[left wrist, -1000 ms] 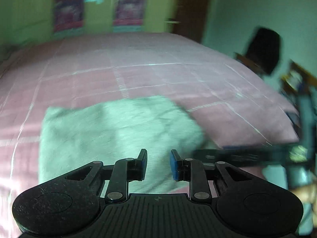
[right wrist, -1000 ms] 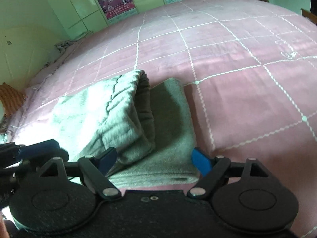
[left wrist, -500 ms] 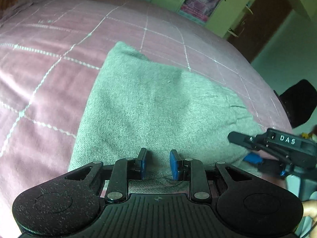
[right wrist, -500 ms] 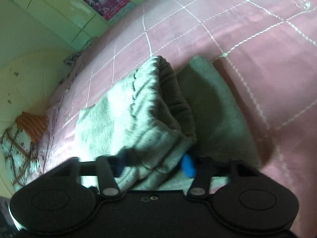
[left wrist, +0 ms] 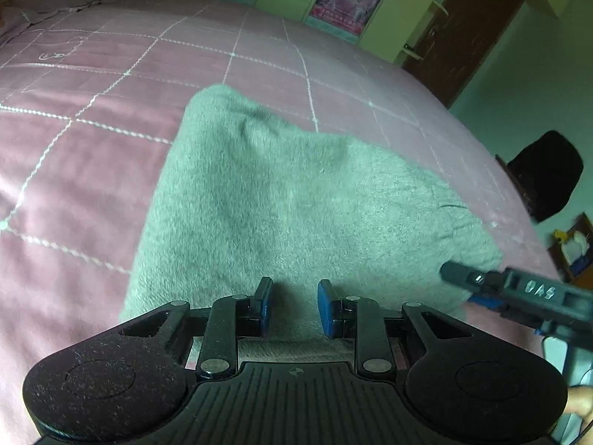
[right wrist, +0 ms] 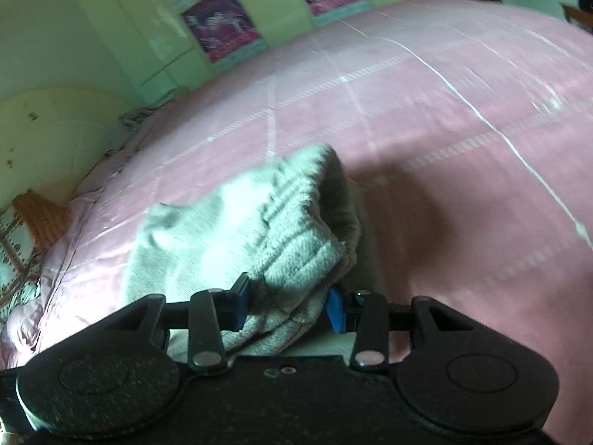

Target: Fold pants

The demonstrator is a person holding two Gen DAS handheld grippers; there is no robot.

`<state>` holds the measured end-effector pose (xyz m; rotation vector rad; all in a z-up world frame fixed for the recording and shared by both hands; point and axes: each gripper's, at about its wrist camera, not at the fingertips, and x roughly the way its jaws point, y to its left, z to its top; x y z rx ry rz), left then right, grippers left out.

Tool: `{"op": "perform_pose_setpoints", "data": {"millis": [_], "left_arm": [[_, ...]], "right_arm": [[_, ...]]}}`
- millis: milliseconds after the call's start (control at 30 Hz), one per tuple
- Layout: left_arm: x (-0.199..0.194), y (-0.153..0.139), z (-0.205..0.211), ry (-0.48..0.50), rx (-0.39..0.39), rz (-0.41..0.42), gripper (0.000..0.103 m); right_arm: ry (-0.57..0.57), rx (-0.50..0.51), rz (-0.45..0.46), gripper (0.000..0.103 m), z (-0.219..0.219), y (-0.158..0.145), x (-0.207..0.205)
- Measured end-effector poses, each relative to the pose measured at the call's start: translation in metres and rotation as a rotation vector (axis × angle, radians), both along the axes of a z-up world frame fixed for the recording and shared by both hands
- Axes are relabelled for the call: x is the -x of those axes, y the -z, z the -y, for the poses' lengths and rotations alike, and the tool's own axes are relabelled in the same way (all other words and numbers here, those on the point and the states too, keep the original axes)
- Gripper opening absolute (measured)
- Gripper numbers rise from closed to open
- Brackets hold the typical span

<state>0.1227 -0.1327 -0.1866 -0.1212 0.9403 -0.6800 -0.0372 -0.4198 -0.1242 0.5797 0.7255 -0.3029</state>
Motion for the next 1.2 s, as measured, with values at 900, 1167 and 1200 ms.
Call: {"op": "perform_pose_setpoints", "data": {"millis": [900, 1167, 1200], "left_arm": [[-0.016, -0.019, -0.002, 0.010, -0.052, 0.048, 0.026], [-0.054, -0.026, 0.022, 0.014, -0.109, 0.055, 0.026], [-0.061, -0.019, 0.023, 0.007, -0.122, 0.040, 0.026]], "right_arm": [[-0.120, 0.248, -0.122, 0.057, -0.010, -0.001, -0.002], [-0.169, 0.386, 0.022, 0.056, -0.027, -0.045, -0.034], [-0.180, 0.398, 0.014, 0.056, -0.028, -0.043, -0.044]]}}
